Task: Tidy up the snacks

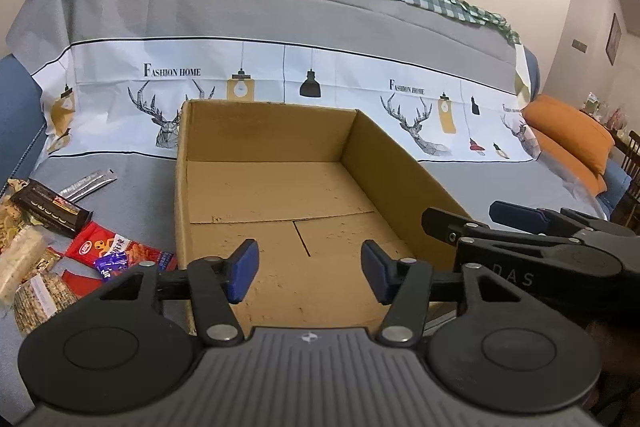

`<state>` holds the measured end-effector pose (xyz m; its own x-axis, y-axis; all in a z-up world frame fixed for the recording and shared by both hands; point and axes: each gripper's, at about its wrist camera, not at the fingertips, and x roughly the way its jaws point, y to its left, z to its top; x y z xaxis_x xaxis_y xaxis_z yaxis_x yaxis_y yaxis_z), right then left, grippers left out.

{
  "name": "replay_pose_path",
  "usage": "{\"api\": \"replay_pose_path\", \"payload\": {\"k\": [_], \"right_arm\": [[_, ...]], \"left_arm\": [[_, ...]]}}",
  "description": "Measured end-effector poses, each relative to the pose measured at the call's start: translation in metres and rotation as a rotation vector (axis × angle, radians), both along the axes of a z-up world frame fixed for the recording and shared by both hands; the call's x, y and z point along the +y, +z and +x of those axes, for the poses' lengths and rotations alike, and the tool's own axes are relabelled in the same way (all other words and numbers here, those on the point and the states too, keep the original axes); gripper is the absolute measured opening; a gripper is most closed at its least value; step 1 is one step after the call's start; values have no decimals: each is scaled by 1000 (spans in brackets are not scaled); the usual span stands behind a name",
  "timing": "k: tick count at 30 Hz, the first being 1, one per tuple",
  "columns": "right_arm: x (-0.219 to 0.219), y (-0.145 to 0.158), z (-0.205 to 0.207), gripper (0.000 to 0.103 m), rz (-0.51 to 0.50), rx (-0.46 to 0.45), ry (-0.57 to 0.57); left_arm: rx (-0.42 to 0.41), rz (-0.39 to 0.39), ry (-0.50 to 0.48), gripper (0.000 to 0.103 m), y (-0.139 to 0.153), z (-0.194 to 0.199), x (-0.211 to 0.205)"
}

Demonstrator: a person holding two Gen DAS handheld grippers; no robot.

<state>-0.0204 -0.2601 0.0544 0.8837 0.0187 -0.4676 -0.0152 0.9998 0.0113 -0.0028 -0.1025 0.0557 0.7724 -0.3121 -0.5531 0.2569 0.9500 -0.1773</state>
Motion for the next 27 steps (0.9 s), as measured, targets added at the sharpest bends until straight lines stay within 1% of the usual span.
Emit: {"api": "replay_pose_path", "payload": {"k": [2, 8, 12, 15, 19, 21, 24, 27], "right_arm": [[0, 0, -1, 80, -2, -6, -3], [5, 2, -5, 75, -12, -49, 5], [9, 3, -7, 74, -10, -71, 25], [9, 2, -6, 74, 14, -59, 28], [9, 1, -7, 74, 41, -52, 5], [11, 1, -8, 75, 33, -52, -11], [12, 1, -10, 75, 34, -45, -19], [14, 1, -11, 75, 48, -33, -19]], "left_arm": [[-2, -5, -10, 54, 1, -1, 0], [-11, -7, -31, 44, 0, -1, -1], [-15, -8, -35, 43, -1, -1, -1], [-15, -18, -37, 44, -1, -2, 1], [-13, -30, -25, 45, -3, -2, 2], [-41, -24, -18, 45, -4, -5, 2], [-112, -5, -14, 45, -3, -13, 1], [-146, -5, -33, 45, -1, -21, 1]]}}
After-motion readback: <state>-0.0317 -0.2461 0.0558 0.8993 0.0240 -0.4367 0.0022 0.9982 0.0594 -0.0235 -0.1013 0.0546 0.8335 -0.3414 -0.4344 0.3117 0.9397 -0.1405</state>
